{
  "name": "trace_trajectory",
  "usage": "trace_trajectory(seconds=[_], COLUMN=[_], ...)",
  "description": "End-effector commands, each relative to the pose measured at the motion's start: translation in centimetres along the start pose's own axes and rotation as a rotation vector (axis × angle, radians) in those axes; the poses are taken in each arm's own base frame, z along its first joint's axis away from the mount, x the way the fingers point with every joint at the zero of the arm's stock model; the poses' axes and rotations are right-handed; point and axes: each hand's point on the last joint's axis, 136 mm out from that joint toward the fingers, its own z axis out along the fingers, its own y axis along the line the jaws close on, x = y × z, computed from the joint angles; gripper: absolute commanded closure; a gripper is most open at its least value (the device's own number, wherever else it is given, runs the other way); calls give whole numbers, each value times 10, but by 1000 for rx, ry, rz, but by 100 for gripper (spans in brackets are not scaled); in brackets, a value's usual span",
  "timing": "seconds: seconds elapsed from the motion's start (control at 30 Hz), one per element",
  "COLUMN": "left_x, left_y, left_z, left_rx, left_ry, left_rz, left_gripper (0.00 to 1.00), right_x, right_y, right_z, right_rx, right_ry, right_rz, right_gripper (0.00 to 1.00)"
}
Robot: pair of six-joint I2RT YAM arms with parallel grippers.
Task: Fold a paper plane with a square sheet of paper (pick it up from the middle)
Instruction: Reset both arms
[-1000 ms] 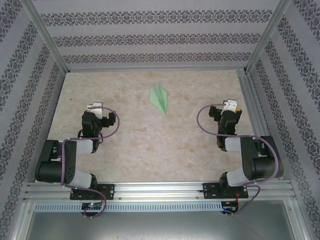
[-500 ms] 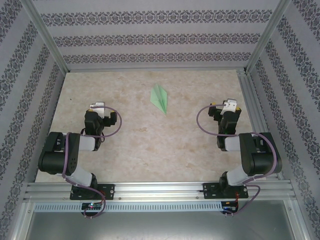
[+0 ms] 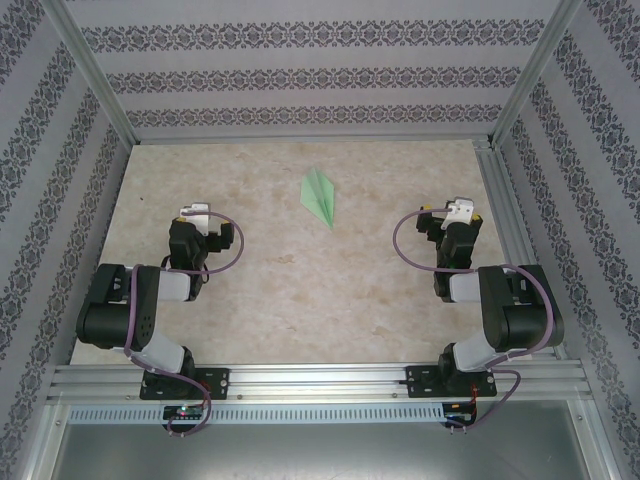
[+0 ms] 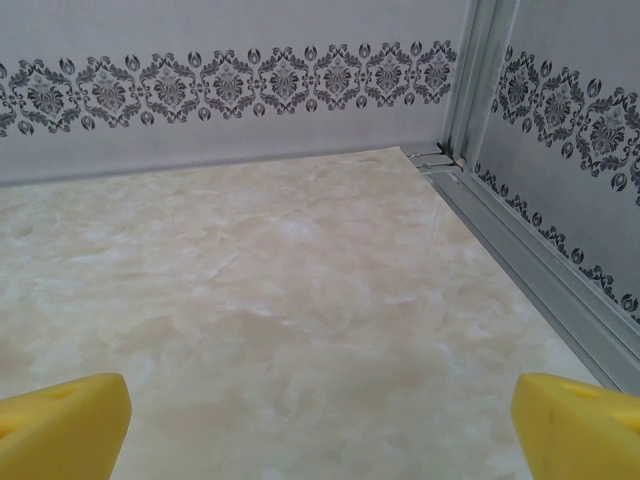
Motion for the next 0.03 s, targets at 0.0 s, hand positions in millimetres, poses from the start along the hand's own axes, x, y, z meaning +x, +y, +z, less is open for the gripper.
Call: trace_trajectory(seconds=[0.0], left_x=[-11], left_y=[-5], left_z=[3], left_rx=[16], left_ry=[-27], left_rz=[20], left_gripper=[0], right_x=[-9], right_y=[3], right_z=[-1], right_rx=[-30], right_ry=[-43], right_rz=[6], right_gripper=[2])
